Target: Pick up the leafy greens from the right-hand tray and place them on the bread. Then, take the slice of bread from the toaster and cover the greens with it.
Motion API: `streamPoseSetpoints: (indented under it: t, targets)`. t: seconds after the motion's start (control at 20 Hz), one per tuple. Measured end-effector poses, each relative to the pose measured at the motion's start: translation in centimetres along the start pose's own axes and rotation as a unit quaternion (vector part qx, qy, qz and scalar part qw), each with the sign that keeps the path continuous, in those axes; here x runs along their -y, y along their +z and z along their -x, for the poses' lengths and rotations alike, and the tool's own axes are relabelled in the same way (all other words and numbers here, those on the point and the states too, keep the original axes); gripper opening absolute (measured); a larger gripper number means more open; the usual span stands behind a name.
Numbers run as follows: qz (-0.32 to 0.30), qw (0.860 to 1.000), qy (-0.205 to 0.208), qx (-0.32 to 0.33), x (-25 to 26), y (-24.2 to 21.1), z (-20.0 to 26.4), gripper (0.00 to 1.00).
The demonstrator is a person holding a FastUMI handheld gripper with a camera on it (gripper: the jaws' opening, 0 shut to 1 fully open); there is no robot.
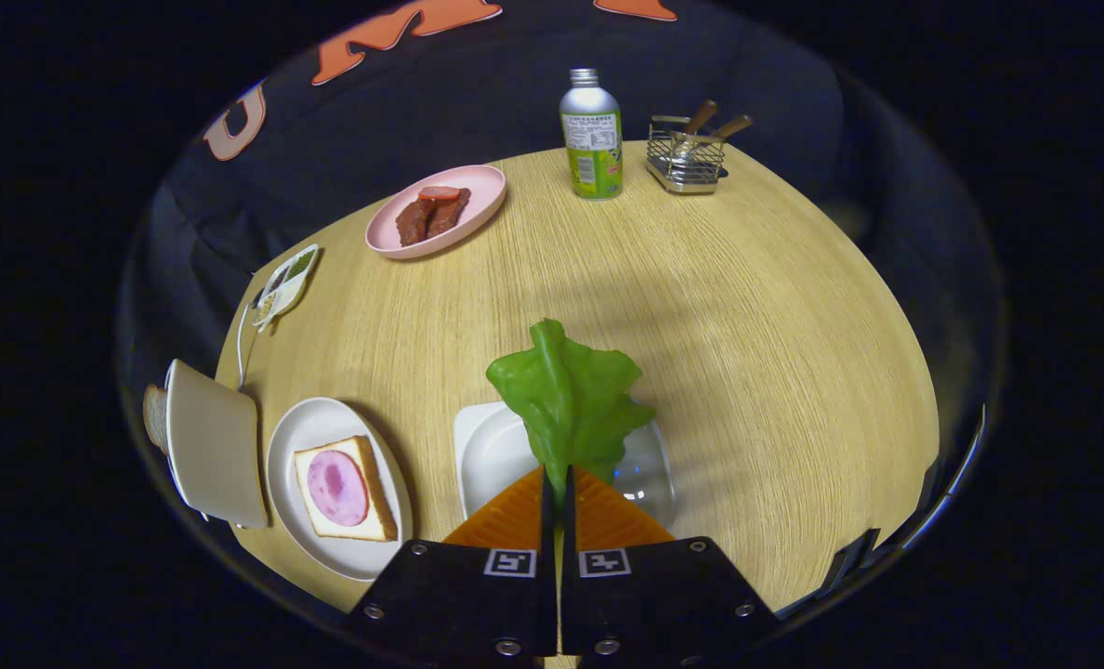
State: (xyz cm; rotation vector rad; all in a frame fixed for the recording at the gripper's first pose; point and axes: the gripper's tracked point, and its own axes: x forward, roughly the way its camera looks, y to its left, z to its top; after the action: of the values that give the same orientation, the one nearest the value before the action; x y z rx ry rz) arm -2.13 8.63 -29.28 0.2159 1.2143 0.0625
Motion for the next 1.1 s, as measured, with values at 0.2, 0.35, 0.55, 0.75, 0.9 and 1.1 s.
streamPoseSetpoints:
  t: [0.2, 0.35, 0.55, 0.75, 0.9, 1.1]
  targets:
    - [0.028, 0.999, 0.031, 0.025, -3.4, 0.8, 1.8, 0.02]
    - [0.058, 0.996, 0.060, 0.032, -6.7, 0.5, 2.7, 0.02]
    - [0.097, 0.990, 0.097, 0.029, -11.0, -0.4, 3.1, 0.02]
    - [0.129, 0.985, 0.113, 0.021, -14.2, -1.6, 1.7, 0.02]
    - [0.152, 0.982, 0.115, 0.013, -16.0, -2.7, 0.6, 0.03]
    - [0.179, 0.976, 0.122, 0.001, -18.2, -4.5, -0.1, 0.03]
